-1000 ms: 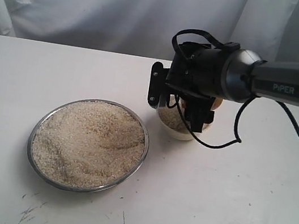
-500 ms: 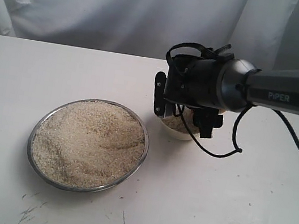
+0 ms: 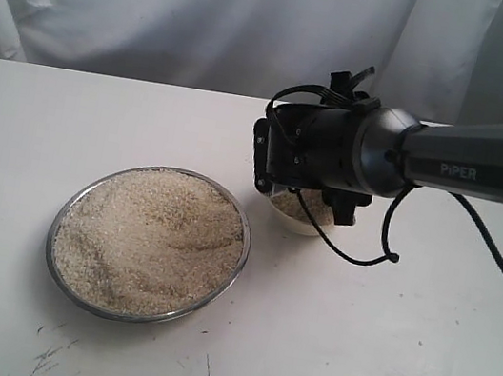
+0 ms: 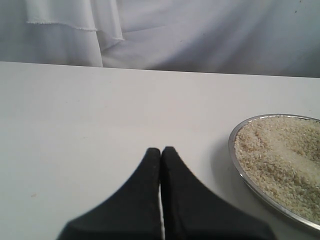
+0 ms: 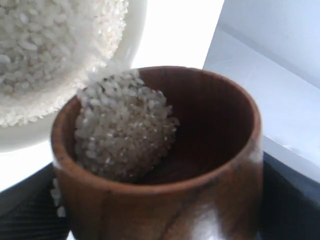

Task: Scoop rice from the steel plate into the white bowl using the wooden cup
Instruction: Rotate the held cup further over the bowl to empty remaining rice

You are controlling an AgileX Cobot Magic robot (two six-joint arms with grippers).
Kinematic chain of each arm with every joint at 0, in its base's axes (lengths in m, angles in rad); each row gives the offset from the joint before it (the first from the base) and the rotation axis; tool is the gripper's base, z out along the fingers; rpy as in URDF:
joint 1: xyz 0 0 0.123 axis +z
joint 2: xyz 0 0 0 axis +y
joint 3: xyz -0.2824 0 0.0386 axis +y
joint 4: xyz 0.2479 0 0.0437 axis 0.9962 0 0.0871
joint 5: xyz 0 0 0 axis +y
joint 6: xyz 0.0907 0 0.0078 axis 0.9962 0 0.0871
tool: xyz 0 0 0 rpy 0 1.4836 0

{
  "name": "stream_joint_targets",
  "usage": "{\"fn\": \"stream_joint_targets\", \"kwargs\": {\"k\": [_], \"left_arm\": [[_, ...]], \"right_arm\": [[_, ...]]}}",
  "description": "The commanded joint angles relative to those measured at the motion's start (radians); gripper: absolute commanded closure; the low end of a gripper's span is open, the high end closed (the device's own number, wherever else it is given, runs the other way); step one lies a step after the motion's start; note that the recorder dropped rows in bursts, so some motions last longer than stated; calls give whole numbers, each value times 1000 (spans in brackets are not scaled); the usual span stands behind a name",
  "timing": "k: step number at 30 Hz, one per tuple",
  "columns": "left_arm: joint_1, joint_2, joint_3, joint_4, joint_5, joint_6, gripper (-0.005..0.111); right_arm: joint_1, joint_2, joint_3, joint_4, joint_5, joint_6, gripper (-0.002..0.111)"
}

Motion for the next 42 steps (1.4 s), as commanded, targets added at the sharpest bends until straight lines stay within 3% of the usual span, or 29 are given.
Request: {"fn": "stream_joint_targets", "kwargs": {"k": [1, 15, 42], "left_arm": [[-3, -4, 5, 0, -6, 0, 107], [-3, -4, 5, 0, -6, 0, 107], [-3, -4, 5, 0, -6, 0, 107]], "right_arm": [[3, 6, 5, -32, 43, 6, 108], [58, 58, 5, -142, 115, 75, 108], [69, 92, 5, -304, 238, 104, 108]]}}
